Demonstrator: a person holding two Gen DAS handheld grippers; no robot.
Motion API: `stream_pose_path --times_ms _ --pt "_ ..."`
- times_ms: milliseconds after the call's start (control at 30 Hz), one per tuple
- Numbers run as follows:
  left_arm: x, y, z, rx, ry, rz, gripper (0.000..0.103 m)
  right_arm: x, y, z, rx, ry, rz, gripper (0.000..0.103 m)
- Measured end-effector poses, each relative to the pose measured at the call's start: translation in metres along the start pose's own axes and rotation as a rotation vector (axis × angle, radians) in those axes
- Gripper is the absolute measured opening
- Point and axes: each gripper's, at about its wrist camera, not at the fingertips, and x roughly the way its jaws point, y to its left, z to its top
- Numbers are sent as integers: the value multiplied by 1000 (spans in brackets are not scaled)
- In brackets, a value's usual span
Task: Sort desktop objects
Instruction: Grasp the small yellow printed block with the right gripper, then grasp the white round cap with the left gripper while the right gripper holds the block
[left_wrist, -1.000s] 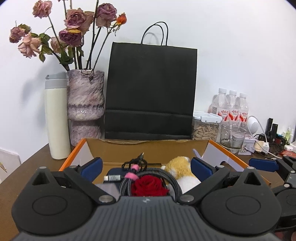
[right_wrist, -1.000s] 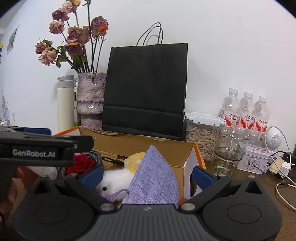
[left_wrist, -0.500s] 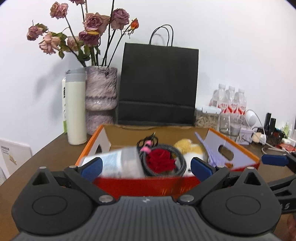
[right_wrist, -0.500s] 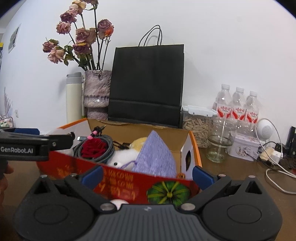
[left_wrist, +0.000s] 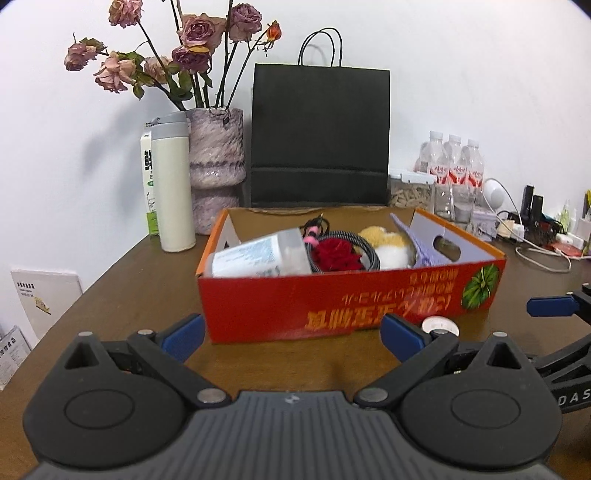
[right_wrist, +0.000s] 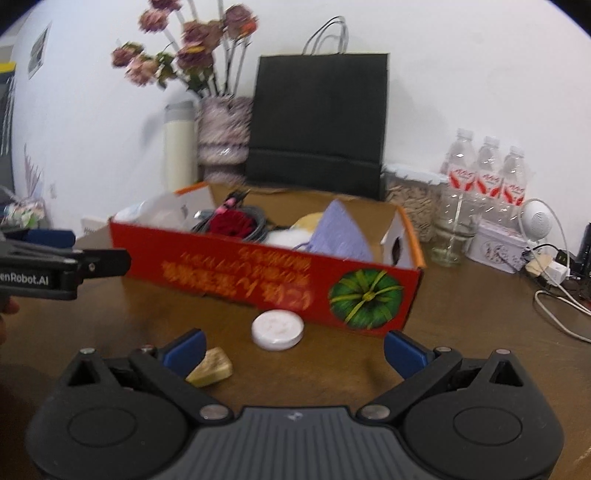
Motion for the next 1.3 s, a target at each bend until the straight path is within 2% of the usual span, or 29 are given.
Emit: stream_pose_path --times_ms 200,367,467,533,600,967,1133,1300 --pt "-10 12 -4 -13 23 7 103 5 24 0 -27 56 37 99" --pt "-11 22 -3 -39 34 4 103 19 33 4 -7 101 39 86" --pt "-11 24 -2 -47 40 11 103 26 36 5 2 125 50 70" --pt "-10 25 -3 -51 48 12 103 27 38 4 -1 127 78 47" --pt "-9 25 -3 -56 53 8 103 25 40 5 -7 123 90 34" --pt "-7 20 -5 -43 60 19 103 17 37 6 -6 84 92 34" --pt "-8 9 -7 -21 62 16 103 10 18 10 24 51 69 34" --pt "1 -14 -7 -20 98 -9 103 7 -14 6 53 43 27 34"
